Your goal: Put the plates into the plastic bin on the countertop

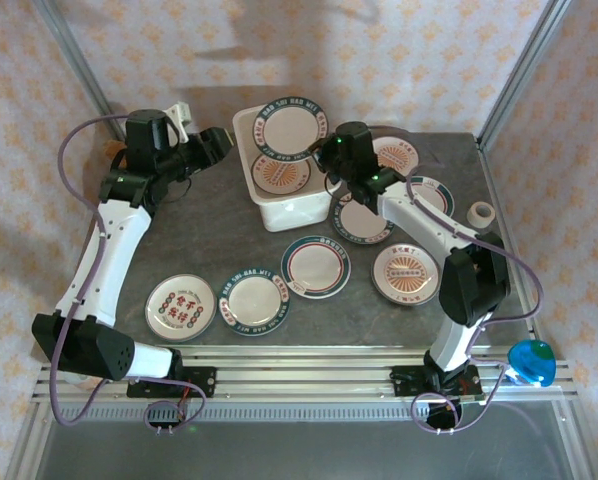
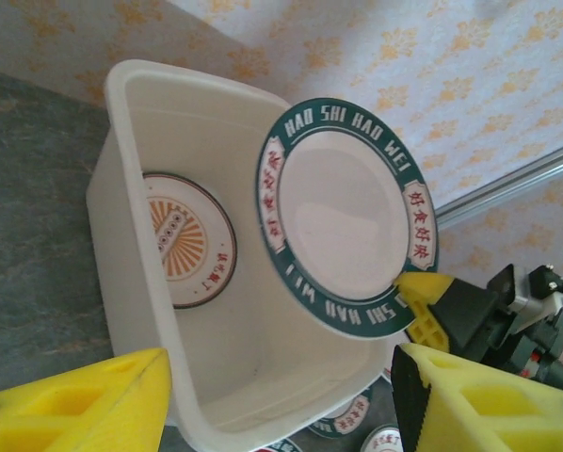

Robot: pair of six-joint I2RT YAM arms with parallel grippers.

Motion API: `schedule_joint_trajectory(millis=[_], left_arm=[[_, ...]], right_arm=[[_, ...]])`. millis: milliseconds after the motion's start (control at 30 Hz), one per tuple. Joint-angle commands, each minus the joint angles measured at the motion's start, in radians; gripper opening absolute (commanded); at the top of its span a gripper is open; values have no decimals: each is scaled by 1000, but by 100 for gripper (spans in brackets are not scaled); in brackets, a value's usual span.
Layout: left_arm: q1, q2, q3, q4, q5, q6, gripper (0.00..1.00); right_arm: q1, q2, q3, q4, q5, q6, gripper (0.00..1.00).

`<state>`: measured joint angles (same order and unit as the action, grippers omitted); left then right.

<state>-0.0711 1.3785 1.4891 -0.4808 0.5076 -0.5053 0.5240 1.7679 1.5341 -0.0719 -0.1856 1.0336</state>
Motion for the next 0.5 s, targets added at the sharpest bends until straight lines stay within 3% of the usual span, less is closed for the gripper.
schedule_joint_trajectory(millis=[0, 467], left_arm=[[29, -9, -36, 26, -10, 79, 64], [93, -1, -76, -37, -60, 141, 64]], right_arm=[[25, 48, 104, -33, 140, 51, 0], [114, 285, 510, -502, 391, 215, 0]])
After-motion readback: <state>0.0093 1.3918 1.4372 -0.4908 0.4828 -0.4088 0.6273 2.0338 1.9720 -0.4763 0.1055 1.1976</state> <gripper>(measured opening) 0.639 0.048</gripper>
